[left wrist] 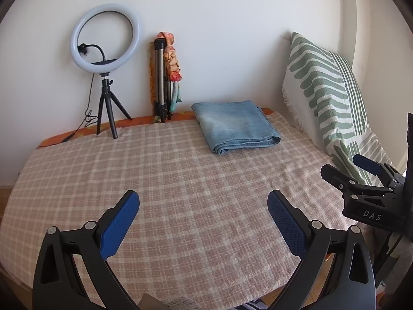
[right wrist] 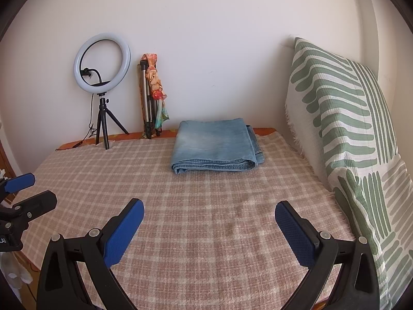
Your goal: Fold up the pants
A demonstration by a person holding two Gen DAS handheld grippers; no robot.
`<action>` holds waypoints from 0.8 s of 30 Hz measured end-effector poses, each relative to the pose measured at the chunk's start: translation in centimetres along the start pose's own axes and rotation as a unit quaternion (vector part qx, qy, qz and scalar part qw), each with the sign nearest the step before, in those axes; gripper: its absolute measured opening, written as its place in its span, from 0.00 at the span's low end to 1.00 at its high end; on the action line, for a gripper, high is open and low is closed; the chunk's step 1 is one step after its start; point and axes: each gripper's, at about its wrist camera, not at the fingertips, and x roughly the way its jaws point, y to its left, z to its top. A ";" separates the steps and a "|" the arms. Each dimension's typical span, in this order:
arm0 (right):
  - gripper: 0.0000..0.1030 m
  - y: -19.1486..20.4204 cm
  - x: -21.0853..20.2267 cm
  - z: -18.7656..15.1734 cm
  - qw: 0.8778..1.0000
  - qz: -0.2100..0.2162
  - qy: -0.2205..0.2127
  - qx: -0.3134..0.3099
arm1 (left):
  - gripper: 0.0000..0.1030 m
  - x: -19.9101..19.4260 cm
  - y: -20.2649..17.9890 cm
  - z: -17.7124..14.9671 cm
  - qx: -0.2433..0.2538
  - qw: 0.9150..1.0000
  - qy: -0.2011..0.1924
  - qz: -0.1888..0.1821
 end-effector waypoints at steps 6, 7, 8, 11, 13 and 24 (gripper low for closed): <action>1.00 -0.1 0.0 -0.2 1.000 0.001 0.003 0.005 | 0.97 0.0 0.0 0.0 0.000 1.000 0.000 -0.001; 1.00 -0.1 0.0 -0.2 1.000 0.001 0.003 0.004 | 0.97 0.0 0.0 0.1 0.000 1.000 0.000 -0.001; 1.00 -0.1 0.0 -0.2 1.000 0.001 0.004 0.004 | 0.97 0.0 0.0 0.1 0.000 1.000 0.000 -0.001; 1.00 -0.1 0.1 -0.2 1.000 0.002 0.005 0.003 | 0.97 -0.1 0.0 0.1 -0.001 1.000 0.000 -0.003; 1.00 -0.1 0.1 -0.2 1.000 0.003 0.005 0.004 | 0.97 -0.1 0.0 0.1 -0.001 1.000 0.000 -0.003; 1.00 0.0 0.2 -0.2 1.000 0.005 0.006 0.006 | 0.97 -0.3 0.0 -0.1 -0.003 1.000 -0.011 0.005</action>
